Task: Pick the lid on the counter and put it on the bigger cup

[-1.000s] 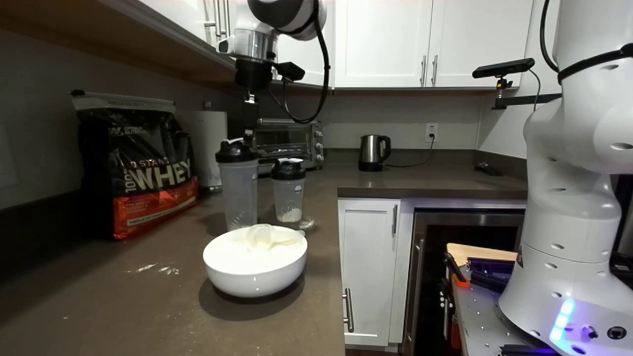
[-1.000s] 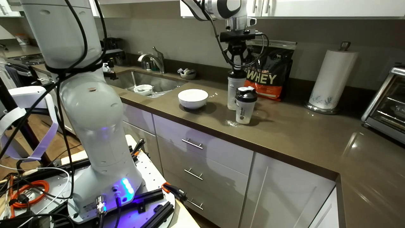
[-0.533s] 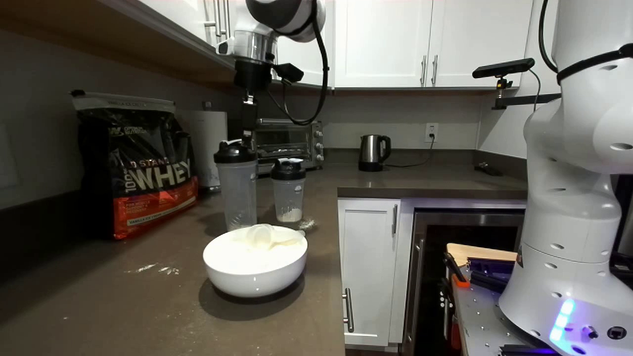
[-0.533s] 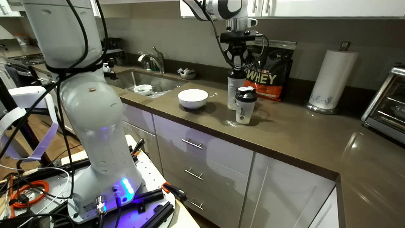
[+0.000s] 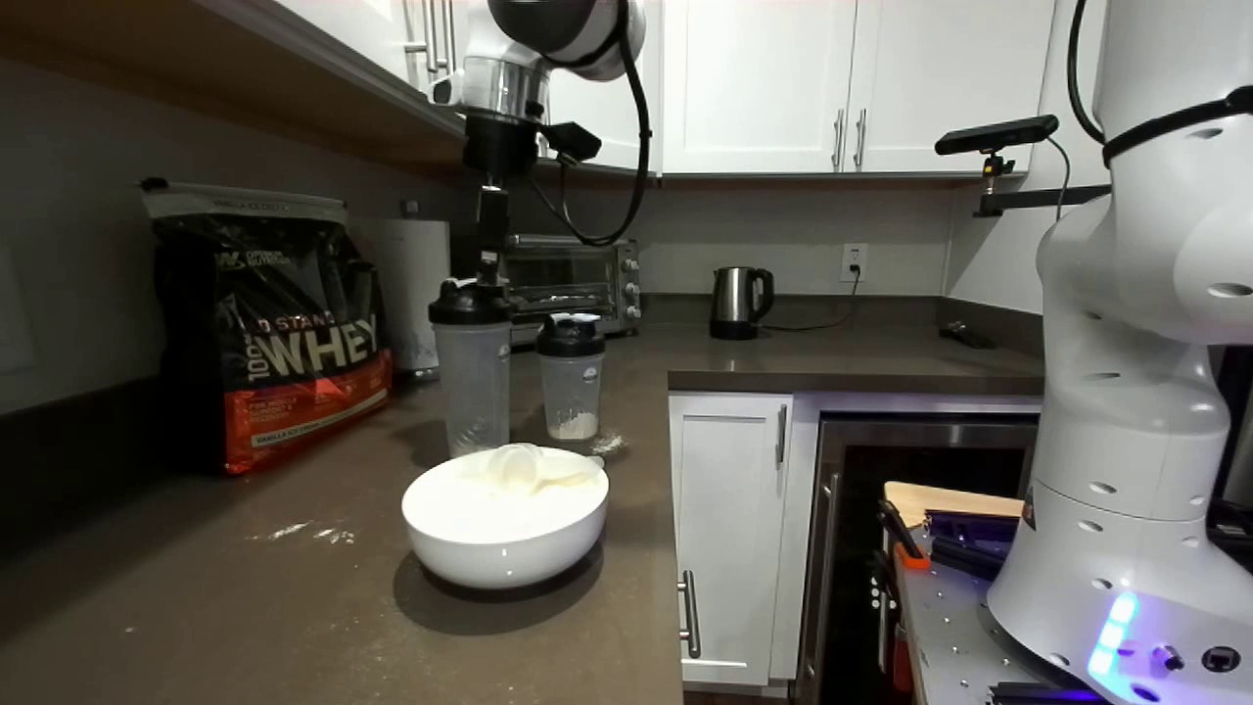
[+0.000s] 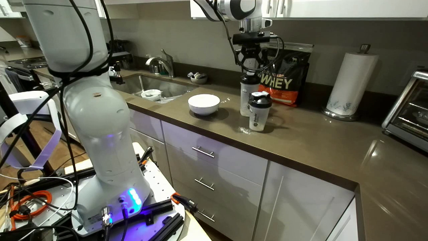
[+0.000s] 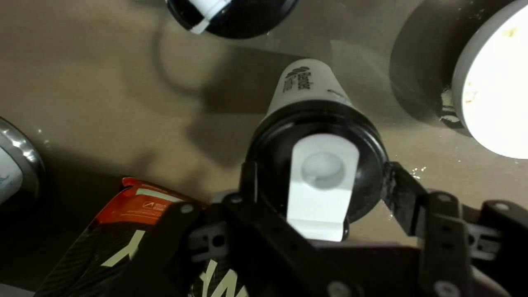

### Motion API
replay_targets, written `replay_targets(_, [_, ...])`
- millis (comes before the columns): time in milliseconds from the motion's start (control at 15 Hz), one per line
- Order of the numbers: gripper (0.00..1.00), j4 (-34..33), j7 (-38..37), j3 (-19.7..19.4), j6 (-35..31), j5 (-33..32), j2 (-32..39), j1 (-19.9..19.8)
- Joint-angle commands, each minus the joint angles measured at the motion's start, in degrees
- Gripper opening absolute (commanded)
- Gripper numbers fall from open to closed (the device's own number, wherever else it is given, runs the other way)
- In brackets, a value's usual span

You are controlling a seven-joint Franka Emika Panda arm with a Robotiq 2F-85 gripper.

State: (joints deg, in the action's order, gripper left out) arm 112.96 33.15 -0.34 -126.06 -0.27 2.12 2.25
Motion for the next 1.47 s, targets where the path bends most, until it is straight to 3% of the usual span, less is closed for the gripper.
replay_targets(0, [1.00,0.15,-0.79,0.65,1.15,-0.52,-2.02,-0.61])
replay_targets(600, [1.00,4.41,0.05,0.42,-0.65,-0.31,-10.11,-0.08])
replay_targets(1400, [1.00,10.39,1.65,-1.41,1.89,1.14,-18.30,1.24])
